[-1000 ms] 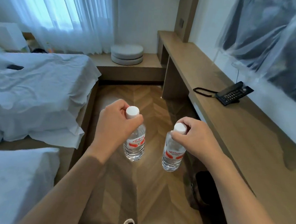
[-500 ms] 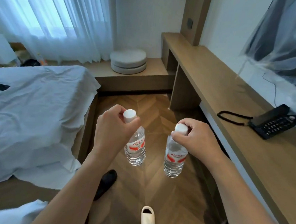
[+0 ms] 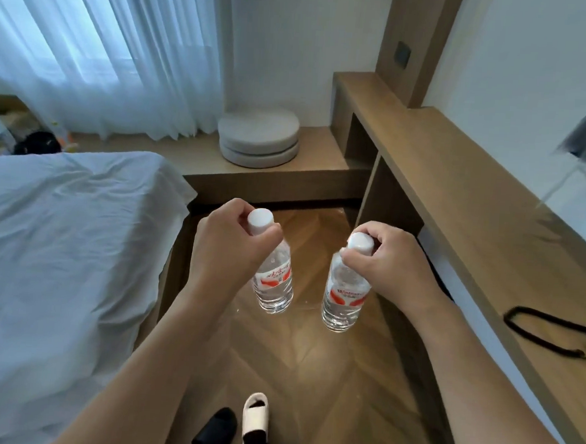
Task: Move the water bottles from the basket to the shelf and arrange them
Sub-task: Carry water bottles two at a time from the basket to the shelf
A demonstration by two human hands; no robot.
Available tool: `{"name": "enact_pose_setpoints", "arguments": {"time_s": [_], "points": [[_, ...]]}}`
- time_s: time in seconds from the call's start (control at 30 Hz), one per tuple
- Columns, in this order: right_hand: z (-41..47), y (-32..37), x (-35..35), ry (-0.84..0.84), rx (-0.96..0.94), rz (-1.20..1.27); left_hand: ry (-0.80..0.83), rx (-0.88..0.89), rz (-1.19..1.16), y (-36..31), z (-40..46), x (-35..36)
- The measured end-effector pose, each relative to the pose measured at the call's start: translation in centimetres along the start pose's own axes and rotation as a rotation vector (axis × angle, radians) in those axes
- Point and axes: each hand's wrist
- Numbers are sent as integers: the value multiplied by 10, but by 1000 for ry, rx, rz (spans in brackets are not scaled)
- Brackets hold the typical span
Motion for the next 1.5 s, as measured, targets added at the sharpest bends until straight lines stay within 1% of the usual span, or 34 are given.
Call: {"name": "enact_pose_setpoints", "arguments": {"time_s": [0.17,0.37,0.47,0.63,0.77,0.87,0.93,1.07,1.2,1.37,1.5], "points": [[98,11,24,-5,56,-26,50,80,17,21,113,13],[206,13,43,-74,101,1,113,123,-36,35,234,41],[261,0,56,-76,140,0,124,109,-54,45,291,67],[362,-34,76,-34,180,-9,158,100,-48,55,389,122],[447,-61,73,-60,235,6,177,142,-17,44,472,162],[506,-74,69,-89,234,17,165,185,-34,33,529,188],[539,-82,65,-108,247,17,189,206,-42,27,564,207],[605,-114,55,-162,322,78,269,279,-31,23,635,253],[672,-150,53,-188,425,80,351,328,-23,22,705,316],[745,-185,39,-218,561,59,553,429,-69,7,793,397],[789,-213,17,-353,615,43,775,546,-76,-30,859,465]]}}
Point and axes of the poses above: each hand's wrist, its own z-axis towards the middle knuckle, its own x-axis out of the palm, y = z × x, and after that the axes turned 2 degrees about -x, right-handed
